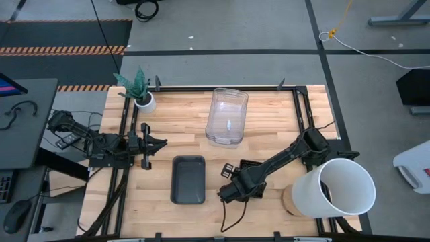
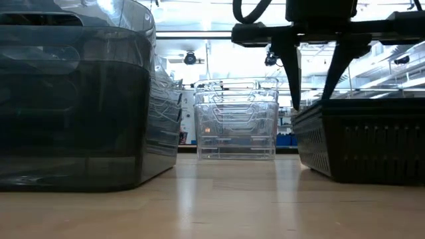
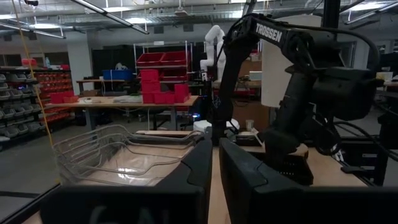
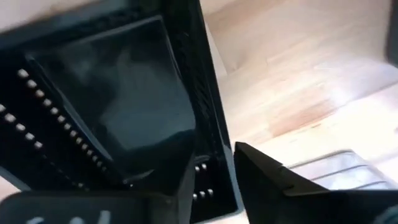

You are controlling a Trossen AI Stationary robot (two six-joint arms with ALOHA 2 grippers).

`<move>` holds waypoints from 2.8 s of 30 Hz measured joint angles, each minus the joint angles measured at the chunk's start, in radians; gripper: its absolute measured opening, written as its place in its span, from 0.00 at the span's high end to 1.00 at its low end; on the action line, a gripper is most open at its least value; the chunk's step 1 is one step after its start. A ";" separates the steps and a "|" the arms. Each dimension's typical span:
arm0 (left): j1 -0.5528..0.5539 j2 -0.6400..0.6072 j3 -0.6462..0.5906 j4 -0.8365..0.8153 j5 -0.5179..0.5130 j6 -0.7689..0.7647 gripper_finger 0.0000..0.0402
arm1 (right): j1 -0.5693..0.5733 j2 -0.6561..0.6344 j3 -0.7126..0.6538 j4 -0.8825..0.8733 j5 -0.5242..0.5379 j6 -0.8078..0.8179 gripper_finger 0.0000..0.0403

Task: Stack baskets by color
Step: Stack the left black bin on top of the right black bin, then return to Home Position

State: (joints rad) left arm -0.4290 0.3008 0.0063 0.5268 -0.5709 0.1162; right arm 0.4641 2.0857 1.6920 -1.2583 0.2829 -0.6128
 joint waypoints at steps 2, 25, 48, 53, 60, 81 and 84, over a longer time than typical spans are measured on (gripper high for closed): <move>0.000 0.000 0.000 -0.001 0.000 0.000 0.90 | -0.004 -0.001 0.000 -0.002 -0.023 0.020 0.67; 0.000 0.000 0.000 -0.227 0.000 0.085 0.91 | -0.063 -0.617 -0.682 0.779 -0.087 0.396 0.62; 0.000 0.000 0.000 -0.226 0.000 0.085 0.92 | -0.095 -1.131 -1.541 2.244 0.014 0.713 0.64; 0.000 0.000 0.000 -0.225 0.000 0.085 0.94 | -0.094 -1.132 -1.656 2.429 0.031 0.761 0.64; 0.000 0.000 0.000 -0.226 0.000 0.085 0.92 | -0.093 -1.133 -1.685 2.502 0.039 0.759 0.64; 0.000 0.000 0.000 -0.231 0.000 0.085 0.91 | -0.086 -1.126 -1.686 2.492 -0.041 0.794 0.64; 0.000 0.000 0.000 -0.231 0.000 0.085 0.90 | -0.086 -1.126 -1.686 2.492 -0.042 0.794 0.64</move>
State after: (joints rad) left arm -0.4294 0.3008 0.0067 0.2962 -0.5713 0.2012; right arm 0.3782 0.9596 0.0059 1.2335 0.2413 0.1813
